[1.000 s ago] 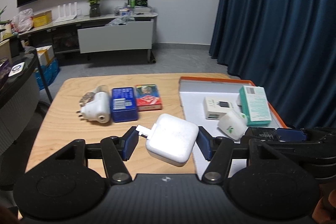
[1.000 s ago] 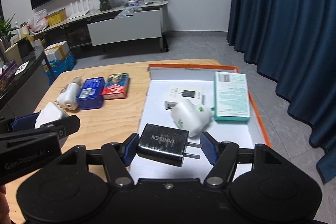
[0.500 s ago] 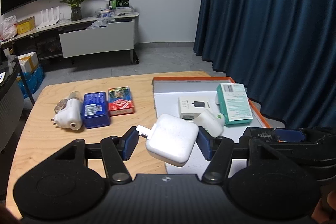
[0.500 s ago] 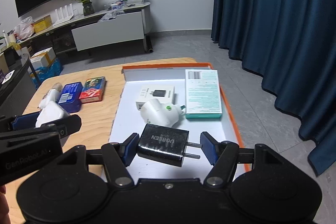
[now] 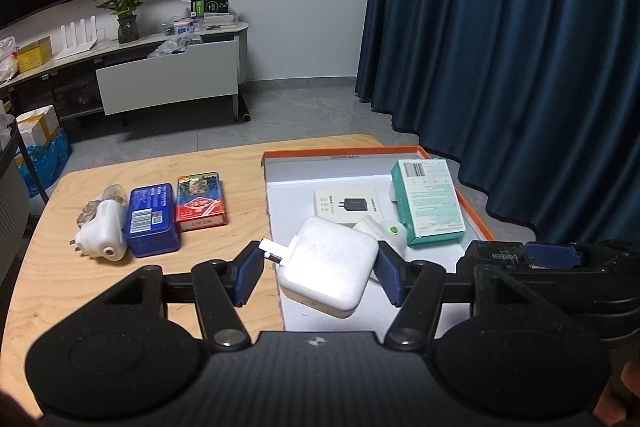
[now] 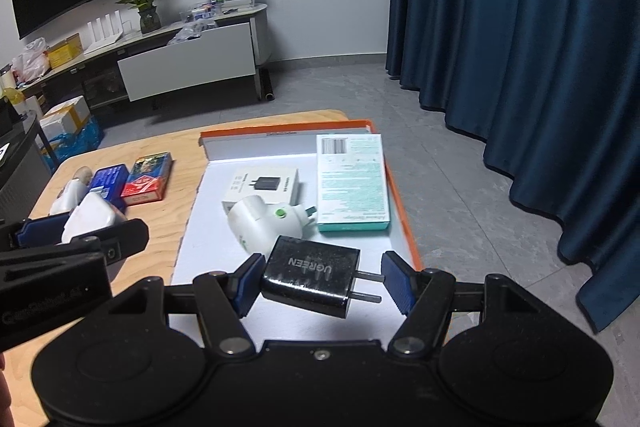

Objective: Organize rigid objects
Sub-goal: 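Carry the cube charger and black charger over the white box with both grippers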

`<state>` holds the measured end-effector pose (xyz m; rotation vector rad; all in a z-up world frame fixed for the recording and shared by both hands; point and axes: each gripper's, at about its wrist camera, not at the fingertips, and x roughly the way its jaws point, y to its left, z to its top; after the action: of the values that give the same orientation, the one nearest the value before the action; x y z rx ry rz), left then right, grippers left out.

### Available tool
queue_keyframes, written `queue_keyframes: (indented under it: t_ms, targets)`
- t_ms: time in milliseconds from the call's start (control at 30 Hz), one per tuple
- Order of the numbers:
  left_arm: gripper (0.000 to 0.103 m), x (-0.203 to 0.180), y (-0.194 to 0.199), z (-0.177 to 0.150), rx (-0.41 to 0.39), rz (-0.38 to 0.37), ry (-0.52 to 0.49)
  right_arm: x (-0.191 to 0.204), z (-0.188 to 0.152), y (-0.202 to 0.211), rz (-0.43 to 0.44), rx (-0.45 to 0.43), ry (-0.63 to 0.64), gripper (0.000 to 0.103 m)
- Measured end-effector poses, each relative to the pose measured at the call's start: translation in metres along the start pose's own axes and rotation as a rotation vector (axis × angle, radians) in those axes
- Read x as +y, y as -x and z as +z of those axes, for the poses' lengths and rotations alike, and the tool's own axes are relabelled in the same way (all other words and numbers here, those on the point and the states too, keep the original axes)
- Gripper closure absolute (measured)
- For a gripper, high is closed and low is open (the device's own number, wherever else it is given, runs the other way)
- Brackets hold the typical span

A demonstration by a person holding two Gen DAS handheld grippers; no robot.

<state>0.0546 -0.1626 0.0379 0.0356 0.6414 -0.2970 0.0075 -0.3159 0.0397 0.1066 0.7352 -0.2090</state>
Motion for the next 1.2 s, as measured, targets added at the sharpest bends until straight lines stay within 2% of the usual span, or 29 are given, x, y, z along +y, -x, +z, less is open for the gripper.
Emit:
queue_keyframes:
  t_ms: [333, 1200]
  targets:
    - [0.042, -0.008, -0.010, 0.005, 0.002, -0.008, -0.013, -0.013, 0.010, -0.010, -0.016, 0.000, -0.004, 0.026]
    - [0.042, -0.011, -0.029, 0.010, 0.024, -0.015, -0.018, -0.014, 0.029, -0.034, -0.024, 0.015, 0.021, 0.026]
